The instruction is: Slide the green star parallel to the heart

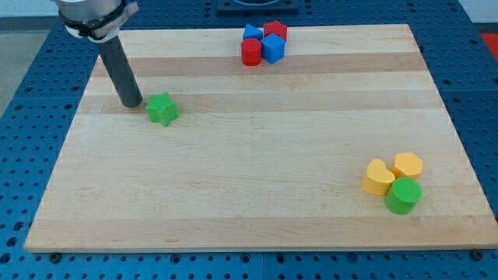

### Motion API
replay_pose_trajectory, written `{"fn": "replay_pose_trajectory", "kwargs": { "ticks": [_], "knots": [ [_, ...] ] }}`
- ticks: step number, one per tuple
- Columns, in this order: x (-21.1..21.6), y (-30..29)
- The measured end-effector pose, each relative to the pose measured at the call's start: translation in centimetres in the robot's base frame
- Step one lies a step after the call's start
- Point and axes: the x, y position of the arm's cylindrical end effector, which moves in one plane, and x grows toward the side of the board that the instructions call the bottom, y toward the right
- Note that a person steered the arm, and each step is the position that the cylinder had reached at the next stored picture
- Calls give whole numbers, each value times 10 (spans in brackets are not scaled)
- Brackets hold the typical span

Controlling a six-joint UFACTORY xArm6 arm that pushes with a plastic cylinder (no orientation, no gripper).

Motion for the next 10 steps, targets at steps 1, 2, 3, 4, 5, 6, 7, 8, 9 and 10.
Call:
{"fn": "replay_pose_trajectory", "kwargs": {
  "ticks": [1,2,3,4,5,6,7,8,9,10],
  "knots": [
    [0,30],
    [3,70],
    [24,95],
    [49,97],
    [70,89],
    [95,86],
    [108,86],
    [124,93],
    [127,111],
    [127,142]
  ]
}}
